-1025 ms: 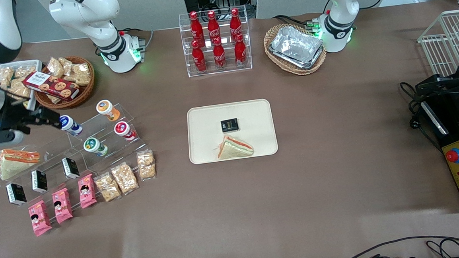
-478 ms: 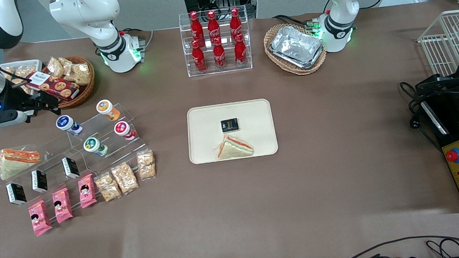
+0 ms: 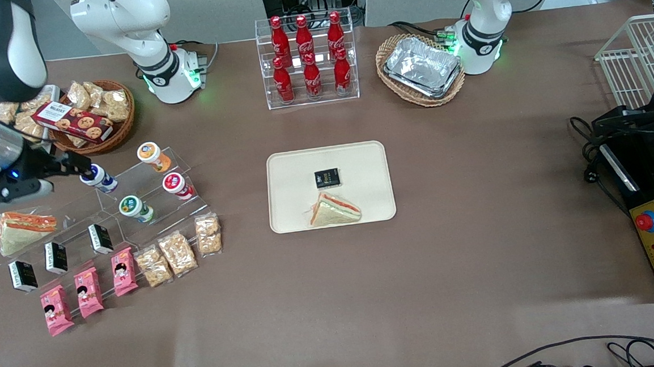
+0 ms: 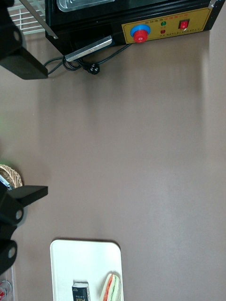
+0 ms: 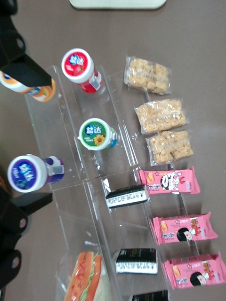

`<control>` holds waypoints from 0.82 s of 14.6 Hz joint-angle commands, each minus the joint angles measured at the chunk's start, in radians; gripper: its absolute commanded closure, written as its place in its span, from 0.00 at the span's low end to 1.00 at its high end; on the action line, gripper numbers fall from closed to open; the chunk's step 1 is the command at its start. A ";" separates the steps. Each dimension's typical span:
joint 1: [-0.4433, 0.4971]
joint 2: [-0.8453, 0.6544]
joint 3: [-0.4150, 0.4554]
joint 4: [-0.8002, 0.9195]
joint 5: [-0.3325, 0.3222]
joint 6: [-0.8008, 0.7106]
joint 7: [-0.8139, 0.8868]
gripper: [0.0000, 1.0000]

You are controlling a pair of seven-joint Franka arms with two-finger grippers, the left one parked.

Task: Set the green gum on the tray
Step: 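Lower the right gripper around the green-labelled gum bottle and close it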

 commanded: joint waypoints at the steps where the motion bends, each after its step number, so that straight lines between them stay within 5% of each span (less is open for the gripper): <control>1: -0.007 0.028 0.000 -0.107 0.014 0.136 -0.020 0.00; 5: -0.006 0.082 0.000 -0.155 0.081 0.193 -0.020 0.00; 12: 0.008 0.112 0.014 -0.282 0.081 0.365 -0.017 0.00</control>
